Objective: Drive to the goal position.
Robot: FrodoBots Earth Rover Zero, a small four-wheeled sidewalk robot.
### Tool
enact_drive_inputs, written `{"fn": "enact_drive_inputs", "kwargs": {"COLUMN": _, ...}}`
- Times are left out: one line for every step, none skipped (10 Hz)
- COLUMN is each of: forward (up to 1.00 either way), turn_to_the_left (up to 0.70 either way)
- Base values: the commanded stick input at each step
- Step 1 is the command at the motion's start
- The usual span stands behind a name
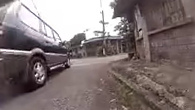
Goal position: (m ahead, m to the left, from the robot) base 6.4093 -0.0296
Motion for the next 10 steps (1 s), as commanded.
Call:
{"fn": "enact_drive_inputs", "kwargs": {"forward": 0.70, "turn_to_the_left": 0.35}}
{"fn": "enact_drive_inputs", "kwargs": {"forward": 0.70, "turn_to_the_left": 0.33}}
{"fn": "enact_drive_inputs", "kwargs": {"forward": 0.70, "turn_to_the_left": 0.30}}
{"fn": "enact_drive_inputs", "kwargs": {"forward": 0.70, "turn_to_the_left": 0.27}}
{"fn": "enact_drive_inputs", "kwargs": {"forward": 0.70, "turn_to_the_left": 0.24}}
{"fn": "enact_drive_inputs", "kwargs": {"forward": 0.70, "turn_to_the_left": 0.21}}
{"fn": "enact_drive_inputs", "kwargs": {"forward": 0.70, "turn_to_the_left": 0.18}}
{"fn": "enact_drive_inputs", "kwargs": {"forward": 0.70, "turn_to_the_left": 0.15}}
{"fn": "enact_drive_inputs", "kwargs": {"forward": 0.70, "turn_to_the_left": 0.12}}
{"fn": "enact_drive_inputs", "kwargs": {"forward": 0.70, "turn_to_the_left": 0.09}}
